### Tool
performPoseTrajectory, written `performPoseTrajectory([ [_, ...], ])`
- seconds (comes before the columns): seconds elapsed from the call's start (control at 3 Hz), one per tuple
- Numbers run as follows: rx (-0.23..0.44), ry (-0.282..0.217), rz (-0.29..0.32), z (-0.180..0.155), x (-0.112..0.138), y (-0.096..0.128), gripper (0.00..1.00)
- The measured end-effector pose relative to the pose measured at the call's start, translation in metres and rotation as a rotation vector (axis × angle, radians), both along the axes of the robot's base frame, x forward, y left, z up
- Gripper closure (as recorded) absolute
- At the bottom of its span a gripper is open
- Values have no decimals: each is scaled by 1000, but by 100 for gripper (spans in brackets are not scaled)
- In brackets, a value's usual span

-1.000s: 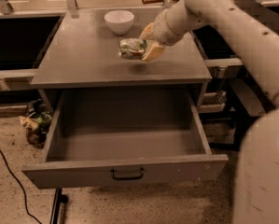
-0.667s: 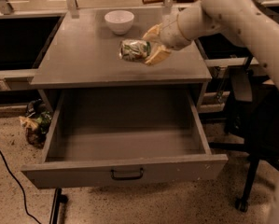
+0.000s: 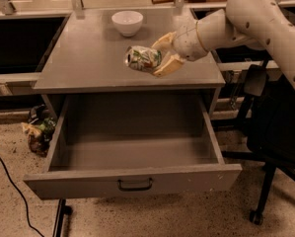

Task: Place 7up can into top drawer

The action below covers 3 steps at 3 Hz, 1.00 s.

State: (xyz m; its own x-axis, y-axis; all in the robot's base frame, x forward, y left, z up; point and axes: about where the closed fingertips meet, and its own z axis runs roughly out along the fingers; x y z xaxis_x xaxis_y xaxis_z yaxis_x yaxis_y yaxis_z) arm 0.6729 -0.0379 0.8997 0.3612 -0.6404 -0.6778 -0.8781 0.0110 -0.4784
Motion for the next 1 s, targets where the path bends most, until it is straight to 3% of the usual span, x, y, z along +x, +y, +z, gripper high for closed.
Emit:
performPoseTrajectory([
  [0.33,0,16,6,-3,0,2,100],
  [0.67,-29,118,16,-13,-26,7,100],
  [1.0,-82,243,-37,-26,-69,2,100],
])
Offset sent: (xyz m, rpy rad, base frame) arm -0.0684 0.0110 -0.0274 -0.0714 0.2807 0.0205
